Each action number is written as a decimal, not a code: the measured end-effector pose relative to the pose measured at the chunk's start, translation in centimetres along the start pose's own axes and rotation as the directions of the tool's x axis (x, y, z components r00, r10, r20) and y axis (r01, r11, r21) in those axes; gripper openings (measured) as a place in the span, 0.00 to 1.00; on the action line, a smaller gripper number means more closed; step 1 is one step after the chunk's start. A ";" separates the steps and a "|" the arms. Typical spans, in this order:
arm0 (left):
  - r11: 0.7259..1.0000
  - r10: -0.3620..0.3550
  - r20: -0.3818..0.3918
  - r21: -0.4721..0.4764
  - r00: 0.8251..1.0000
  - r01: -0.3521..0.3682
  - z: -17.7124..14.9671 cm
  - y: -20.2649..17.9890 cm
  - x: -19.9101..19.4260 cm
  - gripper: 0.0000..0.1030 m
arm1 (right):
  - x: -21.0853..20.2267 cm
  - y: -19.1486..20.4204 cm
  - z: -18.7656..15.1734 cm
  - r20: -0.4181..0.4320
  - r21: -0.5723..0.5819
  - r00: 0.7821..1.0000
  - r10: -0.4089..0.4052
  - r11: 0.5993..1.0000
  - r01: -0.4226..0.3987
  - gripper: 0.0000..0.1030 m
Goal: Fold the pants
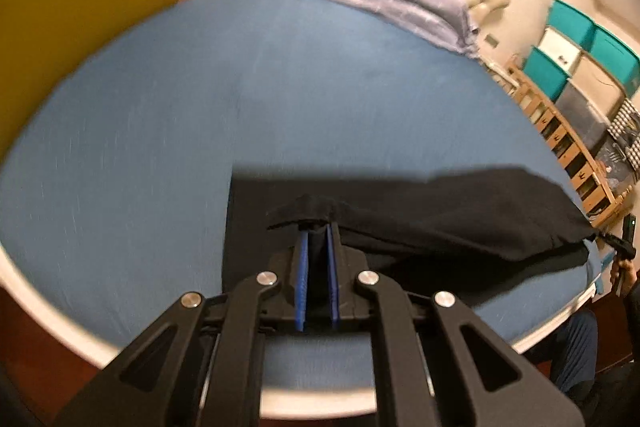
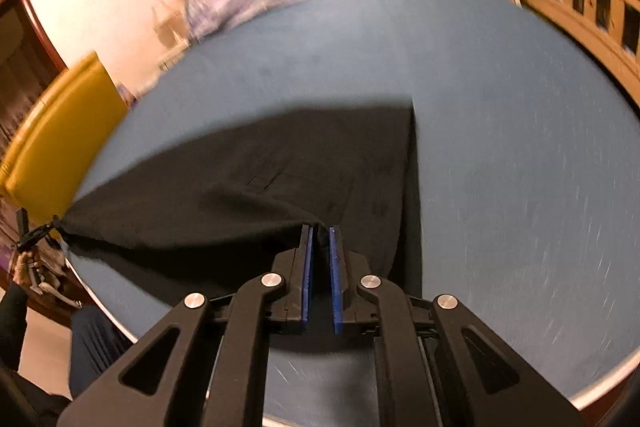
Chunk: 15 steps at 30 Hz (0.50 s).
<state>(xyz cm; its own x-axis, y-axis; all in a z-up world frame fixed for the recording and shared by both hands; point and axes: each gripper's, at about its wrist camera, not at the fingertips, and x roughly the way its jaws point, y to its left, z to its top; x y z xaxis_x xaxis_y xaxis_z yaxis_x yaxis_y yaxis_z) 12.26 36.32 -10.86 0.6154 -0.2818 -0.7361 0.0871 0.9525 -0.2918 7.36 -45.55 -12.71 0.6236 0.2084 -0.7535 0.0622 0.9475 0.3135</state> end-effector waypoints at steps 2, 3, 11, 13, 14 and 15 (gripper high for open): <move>0.999 0.027 -0.021 -0.020 0.999 -0.028 -1.9 0.4 0.8 0.17 | 0.6 -0.4 -1.3 -0.013 0.003 1.000 -0.004 1.000 0.004 0.07; 0.998 0.043 -0.007 -0.050 0.999 -0.043 -2.5 0.8 0.8 0.28 | 0.5 -0.5 -1.5 -0.003 0.017 1.000 0.002 1.000 -0.002 0.07; 0.934 0.091 0.059 -0.352 0.994 -0.064 -5.6 3.6 -2.3 0.68 | 0.0 -1.0 -2.6 -0.005 0.044 1.000 -0.027 0.999 0.027 0.07; 0.873 0.045 0.081 -0.487 0.996 0.000 -7.4 5.1 -3.4 0.70 | -0.3 -1.9 -3.0 -0.009 0.082 0.998 -0.065 0.995 0.065 0.07; 0.831 0.001 0.107 -0.552 0.994 0.059 -8.1 5.6 -3.9 0.70 | -0.5 -2.5 -3.2 -0.018 0.107 0.996 -0.092 0.990 0.094 0.07; 0.792 -0.042 0.147 -0.599 0.988 0.122 -9.0 5.7 -4.5 0.70 | -1.0 -2.9 -3.4 -0.013 0.128 0.995 -0.095 0.987 0.095 0.08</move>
<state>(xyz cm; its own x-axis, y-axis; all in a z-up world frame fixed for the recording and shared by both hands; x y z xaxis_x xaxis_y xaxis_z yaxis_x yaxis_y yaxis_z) 2.92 41.99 -14.76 0.7199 -0.3010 -0.6254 -0.3246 0.6504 -0.6867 3.87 -47.65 -14.82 0.6049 0.1209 -0.7871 0.2205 0.9243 0.3115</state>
